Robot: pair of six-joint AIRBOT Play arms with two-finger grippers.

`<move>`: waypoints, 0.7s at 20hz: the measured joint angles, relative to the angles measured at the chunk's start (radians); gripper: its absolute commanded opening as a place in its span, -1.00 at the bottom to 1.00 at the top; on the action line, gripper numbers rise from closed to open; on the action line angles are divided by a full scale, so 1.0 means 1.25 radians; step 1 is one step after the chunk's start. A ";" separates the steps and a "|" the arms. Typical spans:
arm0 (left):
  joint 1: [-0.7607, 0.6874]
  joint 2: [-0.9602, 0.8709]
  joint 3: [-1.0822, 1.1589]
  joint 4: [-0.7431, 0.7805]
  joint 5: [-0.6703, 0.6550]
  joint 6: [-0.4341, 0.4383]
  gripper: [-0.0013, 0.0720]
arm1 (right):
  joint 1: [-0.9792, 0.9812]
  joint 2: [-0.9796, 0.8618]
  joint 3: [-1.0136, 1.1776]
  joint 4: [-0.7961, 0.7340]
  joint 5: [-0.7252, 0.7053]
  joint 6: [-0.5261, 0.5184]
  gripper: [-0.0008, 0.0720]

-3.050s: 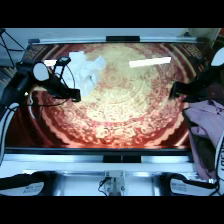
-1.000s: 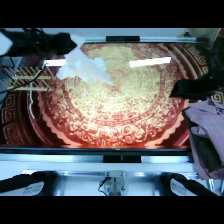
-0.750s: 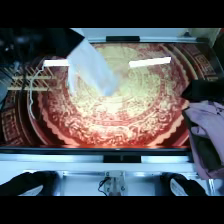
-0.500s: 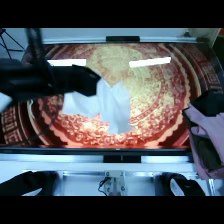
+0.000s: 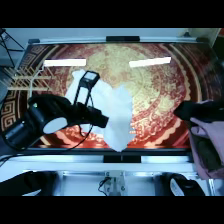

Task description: Fold the shirts.

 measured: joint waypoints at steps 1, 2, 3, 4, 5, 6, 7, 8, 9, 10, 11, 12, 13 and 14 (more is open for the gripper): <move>0.000 0.005 -0.005 0.016 -0.042 0.008 -0.89 | 0.000 -0.010 -0.063 0.030 -0.042 0.002 0.88; 0.000 0.012 -0.009 0.029 -0.078 0.014 -0.89 | 0.000 -0.025 -0.116 0.060 -0.081 0.004 0.89; -0.002 0.020 -0.013 0.042 -0.114 0.020 -0.89 | 0.000 -0.046 -0.166 0.093 -0.121 0.004 0.88; -0.003 0.028 -0.017 0.049 -0.144 0.023 -0.89 | 0.001 -0.069 -0.203 0.126 -0.160 0.001 0.89; -0.005 0.037 -0.018 0.058 -0.167 0.025 -0.89 | 0.001 -0.100 -0.235 0.157 -0.197 -0.002 0.88; -0.007 0.045 -0.020 0.063 -0.188 0.026 -0.89 | 0.001 -0.130 -0.256 0.186 -0.231 -0.006 0.88; -0.009 0.053 -0.021 0.064 -0.202 0.026 -0.89 | 0.001 -0.168 -0.272 0.219 -0.267 -0.012 0.89; -0.011 0.062 -0.022 0.069 -0.215 0.026 -0.89 | 0.002 -0.204 -0.284 0.244 -0.296 -0.019 0.88; -0.012 0.070 -0.023 0.070 -0.223 0.025 -0.89 | 0.003 -0.242 -0.292 0.280 -0.323 -0.029 0.88; -0.012 0.077 -0.023 0.074 -0.229 0.022 -0.89 | 0.011 -0.279 -0.298 0.307 -0.352 -0.041 0.88; -0.013 0.083 -0.023 0.075 -0.236 0.018 -0.89 | 0.025 -0.318 -0.302 0.335 -0.372 -0.053 0.89; -0.013 0.088 -0.023 0.076 -0.239 0.013 -0.89 | 0.044 -0.351 -0.305 0.360 -0.392 -0.065 0.88; -0.014 0.092 -0.023 0.076 -0.242 0.008 -0.89 | 0.069 -0.386 -0.306 0.385 -0.420 -0.076 0.88; -0.014 0.095 -0.023 0.077 -0.244 0.004 -0.89 | 0.093 -0.417 -0.307 0.410 -0.441 -0.085 0.88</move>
